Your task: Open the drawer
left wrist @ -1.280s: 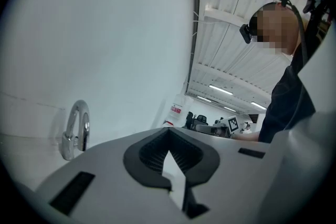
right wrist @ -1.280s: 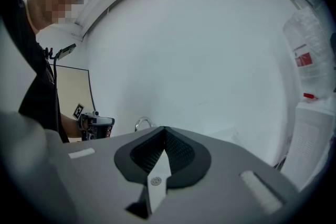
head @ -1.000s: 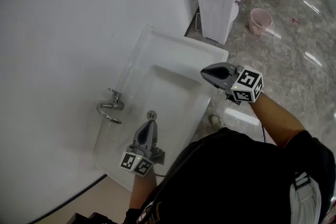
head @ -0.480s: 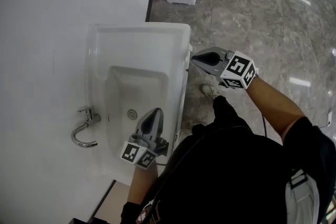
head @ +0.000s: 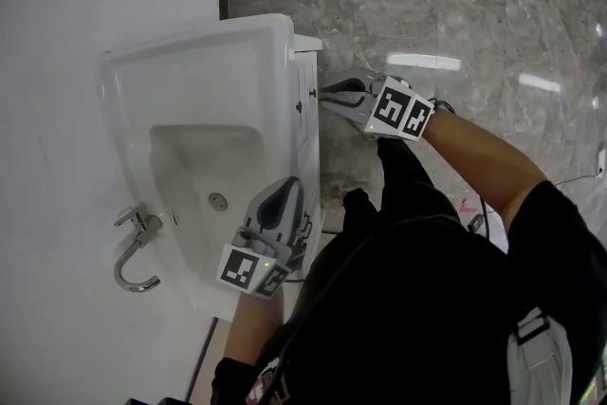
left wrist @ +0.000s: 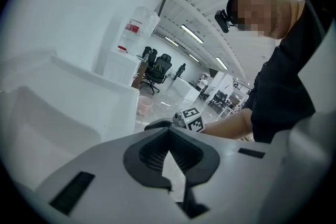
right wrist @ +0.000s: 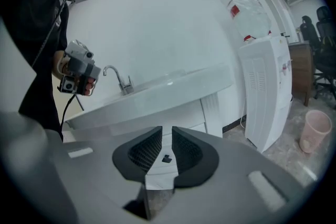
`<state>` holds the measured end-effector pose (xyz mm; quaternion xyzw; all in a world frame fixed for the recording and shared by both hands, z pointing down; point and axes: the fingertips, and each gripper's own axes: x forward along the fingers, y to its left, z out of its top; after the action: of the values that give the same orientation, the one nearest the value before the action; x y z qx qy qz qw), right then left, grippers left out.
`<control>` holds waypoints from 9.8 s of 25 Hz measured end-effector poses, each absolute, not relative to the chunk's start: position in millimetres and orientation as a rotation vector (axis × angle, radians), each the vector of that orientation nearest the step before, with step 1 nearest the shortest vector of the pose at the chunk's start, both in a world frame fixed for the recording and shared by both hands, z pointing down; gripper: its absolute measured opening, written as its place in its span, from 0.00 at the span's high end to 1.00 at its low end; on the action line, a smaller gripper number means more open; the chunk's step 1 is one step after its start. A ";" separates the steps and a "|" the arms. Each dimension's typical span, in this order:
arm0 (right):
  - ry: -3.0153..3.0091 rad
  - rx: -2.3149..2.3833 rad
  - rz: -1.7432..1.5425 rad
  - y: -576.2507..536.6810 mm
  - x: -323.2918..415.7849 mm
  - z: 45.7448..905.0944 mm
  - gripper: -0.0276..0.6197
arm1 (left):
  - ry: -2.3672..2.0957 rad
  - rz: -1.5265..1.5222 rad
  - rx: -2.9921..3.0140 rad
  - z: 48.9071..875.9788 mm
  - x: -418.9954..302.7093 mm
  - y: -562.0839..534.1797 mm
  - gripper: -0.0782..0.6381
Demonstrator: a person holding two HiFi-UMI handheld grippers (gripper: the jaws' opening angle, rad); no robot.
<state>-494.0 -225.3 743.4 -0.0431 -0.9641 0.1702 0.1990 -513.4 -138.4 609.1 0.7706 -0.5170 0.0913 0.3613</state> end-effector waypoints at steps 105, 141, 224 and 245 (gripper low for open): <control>-2.375 -0.186 0.125 -148.3 -452.3 966.9 0.72 | -1.314 0.340 1.941 651.4 -515.9 -145.4 0.90; -2.344 -0.161 0.139 -148.8 -384.9 967.4 0.72 | -1.348 0.336 1.958 637.1 -493.1 -152.4 0.90; -2.683 -1.134 0.029 150.6 -818.6 326.8 0.96 | -2.802 -0.398 0.944 314.3 -771.7 409.0 0.90; -2.737 -1.055 -0.008 126.4 -809.8 321.7 0.96 | -2.777 -0.378 1.011 308.9 -773.0 388.9 0.90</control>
<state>-809.8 126.4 321.7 -0.3578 -0.9280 -0.0026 0.1039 -773.0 388.9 308.9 0.3382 -0.9290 -0.1263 0.0810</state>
